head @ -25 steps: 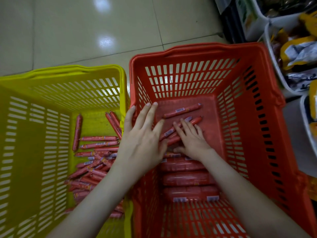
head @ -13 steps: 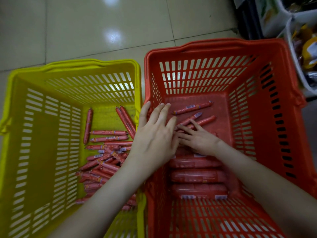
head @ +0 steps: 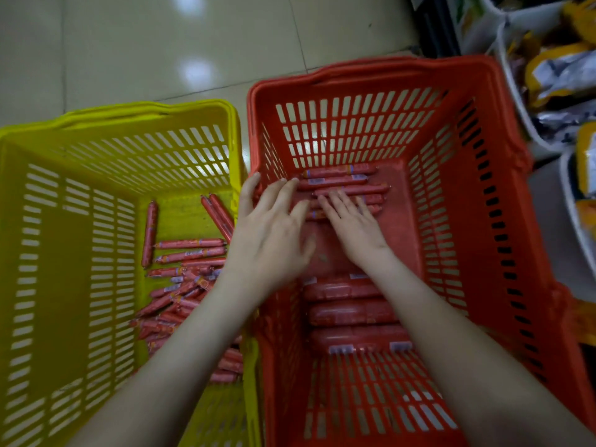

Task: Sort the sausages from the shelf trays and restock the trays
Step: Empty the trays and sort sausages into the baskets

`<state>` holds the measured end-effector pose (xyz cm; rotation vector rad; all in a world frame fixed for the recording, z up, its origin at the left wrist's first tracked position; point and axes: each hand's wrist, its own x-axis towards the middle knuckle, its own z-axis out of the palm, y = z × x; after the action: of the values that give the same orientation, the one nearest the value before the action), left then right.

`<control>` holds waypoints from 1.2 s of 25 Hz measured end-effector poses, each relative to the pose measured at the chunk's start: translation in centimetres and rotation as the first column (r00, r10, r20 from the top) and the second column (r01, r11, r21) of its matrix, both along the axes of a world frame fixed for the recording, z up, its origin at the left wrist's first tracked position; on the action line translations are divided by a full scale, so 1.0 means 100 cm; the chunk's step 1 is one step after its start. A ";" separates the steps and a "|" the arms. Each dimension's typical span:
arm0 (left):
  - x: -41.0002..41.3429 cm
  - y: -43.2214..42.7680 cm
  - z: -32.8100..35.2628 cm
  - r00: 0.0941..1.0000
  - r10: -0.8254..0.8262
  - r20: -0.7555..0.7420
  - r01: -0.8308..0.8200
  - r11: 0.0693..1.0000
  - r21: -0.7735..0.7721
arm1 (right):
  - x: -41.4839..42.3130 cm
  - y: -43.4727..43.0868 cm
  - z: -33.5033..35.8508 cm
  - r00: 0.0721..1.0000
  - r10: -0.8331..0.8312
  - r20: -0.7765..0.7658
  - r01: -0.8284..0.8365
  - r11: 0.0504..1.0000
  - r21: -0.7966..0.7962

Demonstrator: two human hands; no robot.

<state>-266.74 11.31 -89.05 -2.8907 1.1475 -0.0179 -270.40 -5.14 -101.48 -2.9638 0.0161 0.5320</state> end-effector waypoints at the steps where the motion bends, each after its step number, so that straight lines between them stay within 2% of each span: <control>1: 0.000 0.000 0.000 1.000 -0.011 0.005 0.011 1.000 -0.003 | -0.011 0.004 0.008 0.998 -0.047 0.047 0.046 0.999 0.018; 5: -0.014 0.000 0.005 0.997 -0.020 0.074 0.021 1.000 -0.017 | -0.067 0.009 0.055 0.956 -0.238 0.169 0.230 0.971 0.067; 8: -0.066 -0.022 0.018 0.995 -0.013 0.104 0.027 0.990 -0.141 | -0.127 0.000 0.104 0.890 -0.365 0.274 0.349 0.931 0.105; 11: -0.163 -0.047 0.040 0.965 -0.263 -0.002 0.247 0.909 -0.334 | -0.225 -0.004 0.160 0.792 -0.509 0.337 0.485 0.860 0.159; 13: -0.228 -0.050 0.051 0.887 -0.448 -0.110 0.377 0.841 -0.388 | -0.303 0.003 0.187 0.701 -0.652 0.288 0.621 0.757 0.202; 16: -0.307 -0.039 0.054 0.710 -0.678 -0.191 0.606 0.726 -0.325 | -0.428 0.035 0.202 0.587 -0.792 0.165 0.774 0.609 0.170; 18: -0.338 -0.035 0.060 0.598 -0.772 -0.218 0.730 0.636 -0.251 | -0.492 0.057 0.203 0.507 -0.858 0.085 0.846 0.514 0.144; 20: -0.362 -0.034 0.074 0.501 -0.839 -0.212 0.820 0.539 -0.192 | -0.545 0.075 0.202 0.383 -0.923 0.040 0.913 0.385 0.137; 23: -0.391 -0.039 0.079 0.409 -0.899 -0.156 0.895 0.428 -0.123 | -0.603 0.095 0.187 0.226 -0.974 -0.028 0.965 0.220 0.146; 25: -0.410 -0.045 0.061 0.356 -0.920 -0.167 0.924 0.373 -0.084 | -0.634 0.109 0.163 0.191 -0.978 -0.086 0.978 0.183 0.097; 27: -0.429 -0.045 0.029 0.314 -0.919 -0.237 0.944 0.329 -0.026 | -0.656 0.128 0.130 0.198 -0.963 -0.182 0.980 0.191 0.054; 30: -0.456 -0.040 -0.028 0.191 -0.947 -0.258 0.981 0.190 0.028 | -0.681 0.162 0.074 0.256 -0.915 -0.313 0.966 0.254 0.048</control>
<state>-312.33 7.27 -91.83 -1.4470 2.6296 0.3184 -338.46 11.08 -94.12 -1.9936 1.5631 0.5629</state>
